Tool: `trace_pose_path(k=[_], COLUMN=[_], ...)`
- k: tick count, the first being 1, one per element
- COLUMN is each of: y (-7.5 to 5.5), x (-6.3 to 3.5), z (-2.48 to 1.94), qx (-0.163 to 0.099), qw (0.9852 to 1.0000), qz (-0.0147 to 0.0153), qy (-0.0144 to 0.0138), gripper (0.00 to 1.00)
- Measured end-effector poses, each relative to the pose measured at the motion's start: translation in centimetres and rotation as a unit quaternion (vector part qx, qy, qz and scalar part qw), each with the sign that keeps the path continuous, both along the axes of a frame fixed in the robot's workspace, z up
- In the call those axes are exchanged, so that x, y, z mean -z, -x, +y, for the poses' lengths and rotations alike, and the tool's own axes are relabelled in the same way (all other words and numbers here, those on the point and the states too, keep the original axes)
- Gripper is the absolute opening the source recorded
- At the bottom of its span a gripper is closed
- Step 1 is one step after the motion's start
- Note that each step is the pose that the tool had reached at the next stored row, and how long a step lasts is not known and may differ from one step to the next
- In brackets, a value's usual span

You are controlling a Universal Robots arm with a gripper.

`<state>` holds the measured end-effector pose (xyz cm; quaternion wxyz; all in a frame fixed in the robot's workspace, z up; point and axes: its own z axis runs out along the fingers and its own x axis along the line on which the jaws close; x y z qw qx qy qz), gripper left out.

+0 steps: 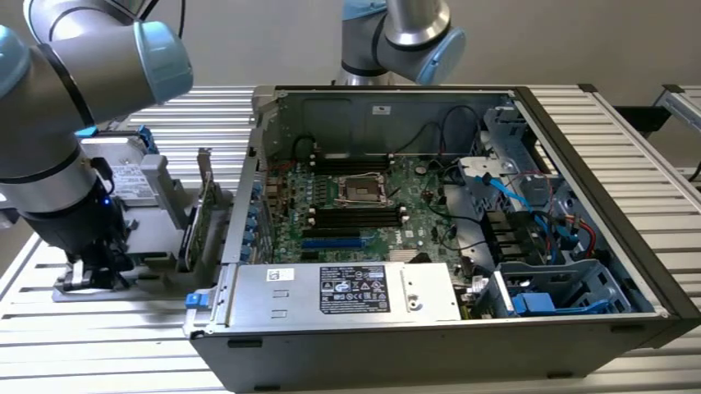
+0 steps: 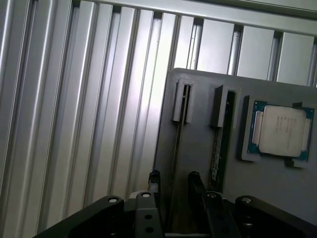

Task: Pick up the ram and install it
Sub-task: 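Pick up the ram and move it above insertion slot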

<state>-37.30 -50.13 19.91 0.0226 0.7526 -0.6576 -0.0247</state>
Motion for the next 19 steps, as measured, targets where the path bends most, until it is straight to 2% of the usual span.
trace_pose_path(k=[2,11,17,18,19], y=[0.0,0.0,0.0,0.0,0.0], x=[0.28,0.38,0.38,0.38,0.38], z=[0.0,0.0,0.0,0.0,0.0], qx=[0.0,0.0,0.0,0.0,0.0], qw=[1.0,1.0,1.0,1.0,1.0], qz=[0.0007,0.0048,0.0049,0.0049,0.0049], qy=[0.0,0.0,0.0,0.0,0.0], gripper=[0.36,0.36,0.36,0.35,0.27])
